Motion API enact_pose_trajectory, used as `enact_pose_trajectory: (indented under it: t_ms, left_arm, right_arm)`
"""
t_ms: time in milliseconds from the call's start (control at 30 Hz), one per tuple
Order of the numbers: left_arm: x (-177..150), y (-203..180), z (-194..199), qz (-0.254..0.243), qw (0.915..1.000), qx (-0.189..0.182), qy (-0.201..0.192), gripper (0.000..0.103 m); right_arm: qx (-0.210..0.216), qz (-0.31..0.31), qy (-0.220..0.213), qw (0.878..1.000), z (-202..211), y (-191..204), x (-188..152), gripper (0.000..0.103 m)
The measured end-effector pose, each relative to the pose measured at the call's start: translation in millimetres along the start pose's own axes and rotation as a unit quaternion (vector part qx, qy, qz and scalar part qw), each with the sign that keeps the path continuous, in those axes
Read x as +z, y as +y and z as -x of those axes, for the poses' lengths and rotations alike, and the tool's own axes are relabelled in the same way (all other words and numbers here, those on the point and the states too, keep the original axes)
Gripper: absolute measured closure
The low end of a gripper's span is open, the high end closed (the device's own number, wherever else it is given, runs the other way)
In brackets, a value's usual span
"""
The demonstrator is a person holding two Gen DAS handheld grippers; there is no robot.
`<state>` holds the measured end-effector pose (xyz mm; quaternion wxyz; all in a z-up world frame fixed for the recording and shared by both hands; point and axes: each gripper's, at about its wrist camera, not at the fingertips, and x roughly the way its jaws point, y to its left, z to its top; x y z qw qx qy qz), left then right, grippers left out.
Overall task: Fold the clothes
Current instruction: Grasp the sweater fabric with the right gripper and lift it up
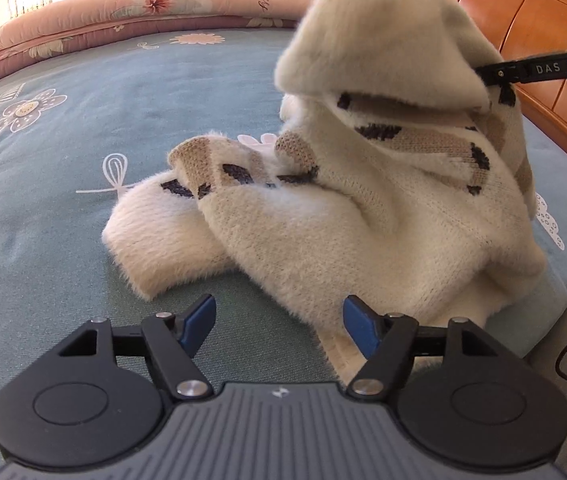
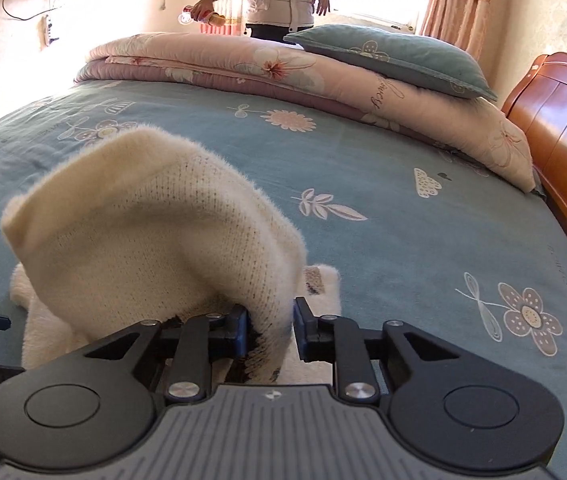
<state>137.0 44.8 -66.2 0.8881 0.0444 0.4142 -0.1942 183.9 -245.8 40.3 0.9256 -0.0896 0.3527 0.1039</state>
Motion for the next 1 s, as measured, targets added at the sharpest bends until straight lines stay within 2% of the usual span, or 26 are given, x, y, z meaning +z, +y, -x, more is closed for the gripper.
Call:
enact_pose_trajectory:
  t_ms: [233,367,567,800,900,1000]
  left_arm:
    - [-3.7,-4.1,2.4,-0.006,1.0000,0.006,0.004,0.032]
    - [-6.6,-6.5,4.7,-0.011,0.9999,0.011,0.007,0.032]
    - [-9.0,-9.0,8.1,-0.017,0.9996,0.018,0.010,0.032]
    - [-8.9,-18.5,12.8,-0.033,0.9992,0.019,0.010,0.032]
    - [-8.2,-23.0,14.9,-0.036,0.9991,0.019,0.010,0.032]
    - [-3.1,-27.4,16.3,-0.030,0.9995,0.008,0.009,0.032]
  right_arm:
    - [-0.073,-0.044,0.029,0.996,-15.3,-45.6,-17.4,0.078]
    - [-0.123,-0.071,0.039,0.989,-19.4,-68.2,-25.6,0.077]
    - [-0.171,-0.099,0.050,0.979,-9.8,-90.5,-40.7,0.075]
    - [-0.203,-0.100,0.059,0.972,-1.1,-106.3,-53.6,0.071]
    - [-0.205,-0.130,0.055,0.969,5.7,-117.6,-60.0,0.071]
    - [-0.194,-0.146,0.033,0.970,25.2,-116.5,-67.5,0.069]
